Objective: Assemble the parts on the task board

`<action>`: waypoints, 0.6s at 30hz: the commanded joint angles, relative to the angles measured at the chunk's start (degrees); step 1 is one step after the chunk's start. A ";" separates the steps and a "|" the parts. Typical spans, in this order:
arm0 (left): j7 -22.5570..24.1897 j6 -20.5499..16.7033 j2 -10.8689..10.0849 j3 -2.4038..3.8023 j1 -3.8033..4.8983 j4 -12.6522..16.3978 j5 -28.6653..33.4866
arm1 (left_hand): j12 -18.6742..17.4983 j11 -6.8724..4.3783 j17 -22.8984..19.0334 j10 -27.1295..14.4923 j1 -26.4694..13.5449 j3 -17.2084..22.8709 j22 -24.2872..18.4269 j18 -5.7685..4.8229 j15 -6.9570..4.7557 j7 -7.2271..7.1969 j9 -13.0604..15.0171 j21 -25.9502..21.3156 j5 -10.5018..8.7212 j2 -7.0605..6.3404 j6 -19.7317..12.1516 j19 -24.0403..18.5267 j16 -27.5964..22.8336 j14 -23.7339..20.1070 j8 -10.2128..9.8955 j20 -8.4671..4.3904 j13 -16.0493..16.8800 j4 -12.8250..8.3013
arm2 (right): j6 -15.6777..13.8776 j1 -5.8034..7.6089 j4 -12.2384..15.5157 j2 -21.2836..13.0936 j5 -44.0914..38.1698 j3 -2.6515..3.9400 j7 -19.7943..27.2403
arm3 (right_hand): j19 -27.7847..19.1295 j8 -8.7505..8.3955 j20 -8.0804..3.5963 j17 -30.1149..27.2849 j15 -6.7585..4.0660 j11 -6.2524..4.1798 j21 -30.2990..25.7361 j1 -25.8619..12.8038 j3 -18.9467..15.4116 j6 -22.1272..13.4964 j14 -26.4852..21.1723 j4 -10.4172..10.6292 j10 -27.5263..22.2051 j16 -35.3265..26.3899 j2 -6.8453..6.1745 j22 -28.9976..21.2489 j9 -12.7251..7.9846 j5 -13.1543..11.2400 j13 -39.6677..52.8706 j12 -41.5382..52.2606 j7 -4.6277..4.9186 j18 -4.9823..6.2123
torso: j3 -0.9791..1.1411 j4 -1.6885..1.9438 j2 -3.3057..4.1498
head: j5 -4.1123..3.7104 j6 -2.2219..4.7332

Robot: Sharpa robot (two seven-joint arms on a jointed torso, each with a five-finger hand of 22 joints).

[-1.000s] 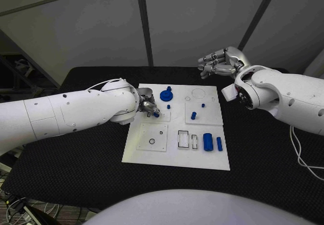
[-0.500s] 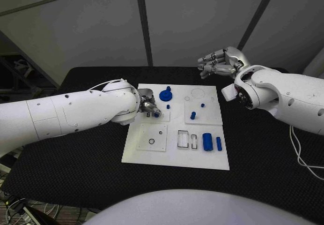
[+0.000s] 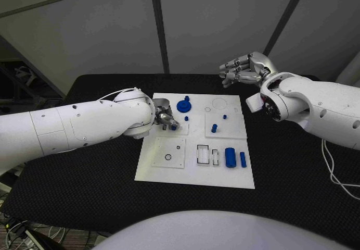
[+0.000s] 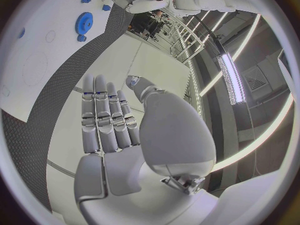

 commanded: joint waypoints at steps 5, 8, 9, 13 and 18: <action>0.07 -0.48 -0.97 0.04 0.12 0.82 0.08 | 0.36 0.24 3.59 -0.10 -2.51 -5.67 7.38 -2.65 0.01 0.16 -0.29 0.09 -6.96 -0.77 0.63 0.69 -0.34 2.97 -0.54 -0.25 0.06 3.16 | 0.47 0.12 -0.01 -0.14 -0.04 0.03 0.14 | -0.57 0.20 0.01 0.08 0.00 0.09 0.18 -0.49 -0.06 -0.49 -0.54 0.12 -0.57 -0.44 -0.02 0.08 0.00 0.35 -0.11 0.03 0.00 -0.11 | -0.03 0.03 0.00 | -0.04 0.04; 0.08 -0.67 -1.41 0.08 0.25 1.17 -0.01 | 0.14 0.29 3.60 -0.33 -2.32 -7.09 7.30 -2.61 0.03 0.21 -0.34 -0.02 -7.78 -0.73 0.56 0.62 -0.36 2.97 -0.67 -0.21 -0.22 3.90 | 0.50 0.12 -0.06 -0.16 -0.04 0.03 0.15 | -0.65 0.19 0.05 0.09 0.04 0.14 0.14 -0.55 -0.08 -0.56 -0.64 0.14 -0.69 -0.49 -0.03 0.08 -0.01 0.35 -0.13 0.01 0.04 -0.11 | -0.07 0.00 -0.01 | 0.00 0.11; 0.09 -0.71 -1.56 0.09 0.32 1.29 -0.04 | 0.06 0.31 3.61 -0.41 -2.19 -7.54 7.29 -2.61 0.04 0.23 -0.35 -0.05 -7.97 -0.72 0.52 0.61 -0.37 2.97 -0.71 -0.20 -0.33 4.12 | 0.51 0.11 -0.09 -0.16 -0.04 0.03 0.15 | -0.65 0.19 0.05 0.09 0.05 0.14 0.14 -0.55 -0.08 -0.56 -0.64 0.14 -0.70 -0.50 -0.03 0.08 -0.01 0.35 -0.13 0.01 0.04 -0.11 | -0.08 0.00 0.00 | -0.01 0.11; 0.09 -0.84 -1.97 0.25 0.61 1.66 -0.12 | -0.18 0.35 3.61 -0.65 -1.89 -8.60 7.21 -2.58 0.08 0.27 -0.37 -0.15 -8.34 -0.66 0.41 0.55 -0.40 2.97 -0.78 -0.18 -0.64 4.70 | 0.53 0.11 -0.21 -0.16 -0.04 0.03 0.17 | -0.74 0.18 0.09 0.09 0.09 0.18 0.10 -0.60 -0.08 -0.65 -0.74 0.16 -0.83 -0.56 -0.02 0.08 -0.01 0.36 -0.15 -0.01 0.08 -0.11 | -0.05 0.00 0.00 | -0.04 0.10; 0.12 -1.19 -2.10 1.84 0.89 1.90 -0.19 | -0.86 0.47 3.61 -1.26 -1.28 -10.45 6.97 -2.50 0.18 0.42 -0.39 -0.43 -10.29 -0.45 0.06 0.36 -0.46 2.97 -0.96 -0.08 -1.50 5.85 | 0.60 0.11 -0.48 -0.10 -0.04 0.03 0.19 | -0.84 0.17 0.15 0.10 0.14 0.24 0.03 -0.65 -0.09 -0.74 -0.86 0.17 -1.00 -0.65 -0.02 0.07 -0.01 0.38 -0.18 -0.04 0.12 -0.11 | -0.05 0.00 0.03 | -0.08 0.28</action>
